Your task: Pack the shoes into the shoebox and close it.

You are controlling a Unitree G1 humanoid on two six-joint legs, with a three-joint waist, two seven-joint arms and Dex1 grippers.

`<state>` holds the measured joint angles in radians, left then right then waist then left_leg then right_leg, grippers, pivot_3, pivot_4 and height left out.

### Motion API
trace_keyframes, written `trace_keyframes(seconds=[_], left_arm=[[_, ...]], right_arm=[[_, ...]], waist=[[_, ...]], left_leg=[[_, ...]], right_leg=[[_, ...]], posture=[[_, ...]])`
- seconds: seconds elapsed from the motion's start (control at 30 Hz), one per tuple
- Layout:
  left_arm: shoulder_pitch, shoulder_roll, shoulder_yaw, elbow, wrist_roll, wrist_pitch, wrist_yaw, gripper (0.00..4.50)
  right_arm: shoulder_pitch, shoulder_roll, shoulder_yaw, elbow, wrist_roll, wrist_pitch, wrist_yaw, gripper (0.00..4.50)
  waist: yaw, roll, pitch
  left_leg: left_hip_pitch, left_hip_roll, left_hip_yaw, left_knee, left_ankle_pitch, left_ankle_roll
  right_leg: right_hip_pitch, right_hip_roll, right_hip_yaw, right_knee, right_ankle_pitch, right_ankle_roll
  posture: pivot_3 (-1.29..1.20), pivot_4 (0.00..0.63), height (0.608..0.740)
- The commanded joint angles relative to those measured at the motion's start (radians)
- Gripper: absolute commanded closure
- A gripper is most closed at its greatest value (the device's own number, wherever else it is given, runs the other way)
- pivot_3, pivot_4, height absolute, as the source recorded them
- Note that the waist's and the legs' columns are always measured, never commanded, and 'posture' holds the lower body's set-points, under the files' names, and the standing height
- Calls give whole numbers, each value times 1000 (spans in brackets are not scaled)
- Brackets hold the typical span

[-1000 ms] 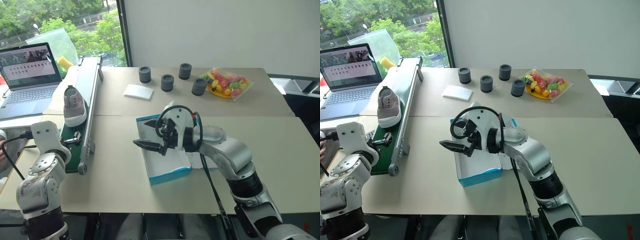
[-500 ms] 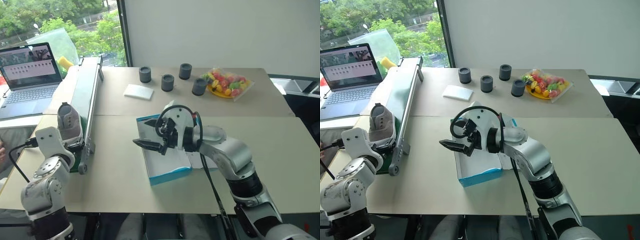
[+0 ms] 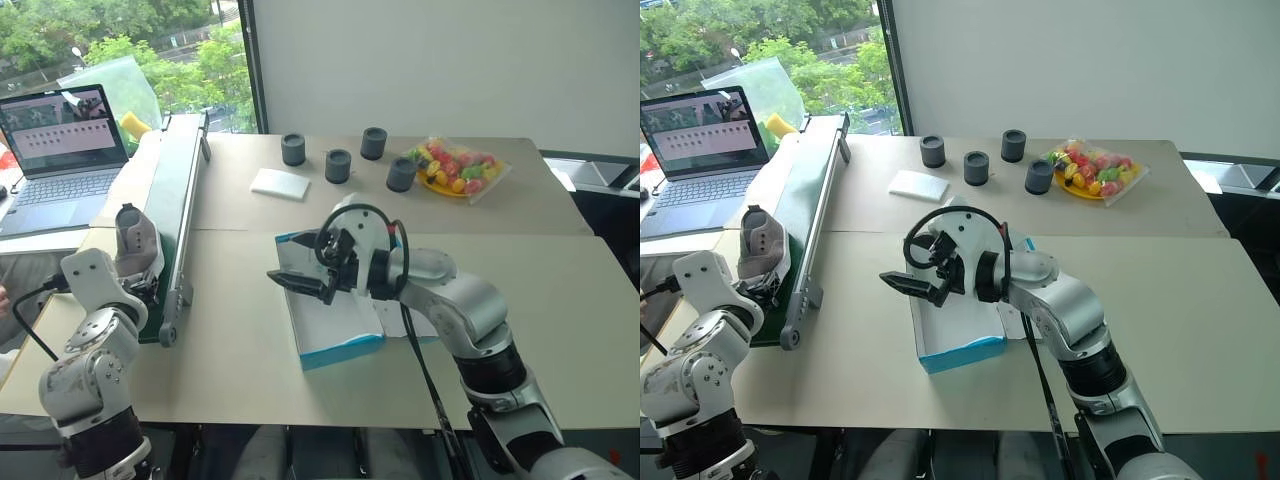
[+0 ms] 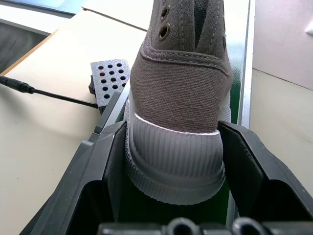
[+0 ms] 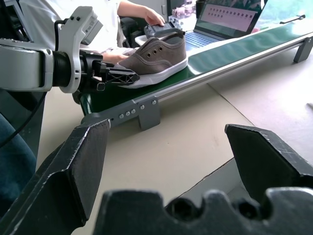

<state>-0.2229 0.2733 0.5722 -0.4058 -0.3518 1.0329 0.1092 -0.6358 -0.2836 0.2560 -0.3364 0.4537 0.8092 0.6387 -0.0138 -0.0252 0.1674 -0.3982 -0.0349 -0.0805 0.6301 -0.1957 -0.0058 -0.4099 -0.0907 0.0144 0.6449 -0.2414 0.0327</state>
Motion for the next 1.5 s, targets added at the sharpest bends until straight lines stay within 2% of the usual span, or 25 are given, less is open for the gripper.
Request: trace_keyframes(seconds=[0.03,0.17,0.3,0.43,0.6,0.87,1.3,1.5], left_arm=[[-19,14,-71,-73,45,1,29,1846],[-27,38,-221,-148,137,-34,59,1846],[-45,36,-421,-219,244,-105,88,1846],[-42,5,-521,-251,284,-161,79,1846],[-25,-27,-534,-250,300,-175,68,1846],[-34,-24,-516,-253,319,-186,34,1846],[-27,-35,-518,-255,341,-181,-4,1846],[-11,-98,-486,-251,296,-125,-22,1846]], right_arm=[[-26,10,-27,-15,13,-8,-5,0],[-34,22,-32,7,7,-14,-20,0],[-56,53,-51,64,-14,-30,-64,0],[-81,102,-122,122,7,-17,-122,0],[-105,147,-206,175,44,7,-167,0],[-121,200,-289,223,83,32,-231,0],[-128,204,-295,230,86,24,-260,0],[-125,191,-285,226,86,26,-255,0]], waist=[[0,0,0],[0,-2,0],[0,-2,0],[-1,-2,0],[-6,-2,0],[-5,-2,0],[-4,-2,0],[-5,-2,0]], left_leg=[[0,0,0,0,0,0],[-1,0,0,0,0,0],[-1,0,0,0,0,0],[-1,0,0,-1,0,0],[-7,0,2,-1,0,0],[-8,0,3,0,0,0],[-8,0,3,0,0,0],[-8,0,3,0,0,0]], right_leg=[[0,0,0,0,0,0],[0,0,0,0,0,0],[0,0,0,-1,0,0],[-2,0,1,-1,0,0],[-11,0,4,3,0,-1],[-12,0,4,3,0,-1],[-11,0,4,3,1,-1],[-11,0,4,3,1,-1]], posture=[[0,150,740],[0,150,740],[0,150,740],[0,150,740],[0,150,740],[0,150,740],[0,150,740],[0,150,740]])
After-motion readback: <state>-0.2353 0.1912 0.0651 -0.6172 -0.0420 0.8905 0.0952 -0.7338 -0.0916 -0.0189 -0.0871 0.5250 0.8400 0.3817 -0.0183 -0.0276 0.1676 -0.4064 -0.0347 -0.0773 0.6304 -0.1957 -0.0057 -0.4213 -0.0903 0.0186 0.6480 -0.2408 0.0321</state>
